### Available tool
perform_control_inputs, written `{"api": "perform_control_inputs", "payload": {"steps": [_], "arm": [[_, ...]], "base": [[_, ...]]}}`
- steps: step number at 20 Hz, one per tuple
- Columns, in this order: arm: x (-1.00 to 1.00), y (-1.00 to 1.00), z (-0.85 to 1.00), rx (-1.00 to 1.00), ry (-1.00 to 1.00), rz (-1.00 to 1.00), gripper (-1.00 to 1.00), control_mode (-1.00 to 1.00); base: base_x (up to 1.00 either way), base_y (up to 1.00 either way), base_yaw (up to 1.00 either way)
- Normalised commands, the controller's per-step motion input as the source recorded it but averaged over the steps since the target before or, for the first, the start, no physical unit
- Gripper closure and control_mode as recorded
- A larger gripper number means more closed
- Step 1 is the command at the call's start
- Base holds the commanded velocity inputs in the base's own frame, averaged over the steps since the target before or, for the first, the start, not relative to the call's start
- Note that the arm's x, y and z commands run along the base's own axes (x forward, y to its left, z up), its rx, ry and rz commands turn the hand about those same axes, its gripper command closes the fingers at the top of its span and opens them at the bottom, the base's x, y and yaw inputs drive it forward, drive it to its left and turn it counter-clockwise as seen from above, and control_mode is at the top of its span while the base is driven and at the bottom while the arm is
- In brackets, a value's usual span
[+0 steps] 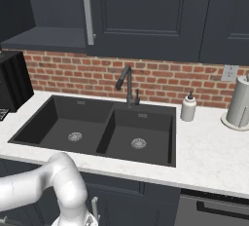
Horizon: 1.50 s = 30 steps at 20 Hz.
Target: Pick the cereal and place it on the digital scale for weighing, and close the cabinet.
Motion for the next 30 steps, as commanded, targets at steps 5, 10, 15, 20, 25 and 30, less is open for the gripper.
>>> {"api": "perform_control_inputs", "payload": {"steps": [5, 10, 15, 20, 25, 30], "arm": [[0.98, 0.02, -0.42, 0.0, -0.03, 0.0, -1.0, -1.0], [0.27, -0.03, -0.98, 0.0, -0.22, 0.0, -1.0, -1.0], [0.06, -0.03, -0.33, 0.01, -0.14, 0.0, -1.0, -1.0], [0.61, -0.23, 0.19, 0.01, 0.12, -0.01, -1.0, -1.0], [0.84, -0.05, 0.12, 0.0, 0.27, 0.0, -1.0, -1.0], [0.64, -0.09, 0.23, -0.03, 0.19, 0.0, -1.0, -1.0]], "base": [[0.0, 0.0, 0.0], [0.0, 0.0, 0.0], [0.0, 0.0, 0.0], [0.0, 0.0, 0.0], [0.0, 0.0, 0.0], [0.0, 0.0, 0.0]]}}
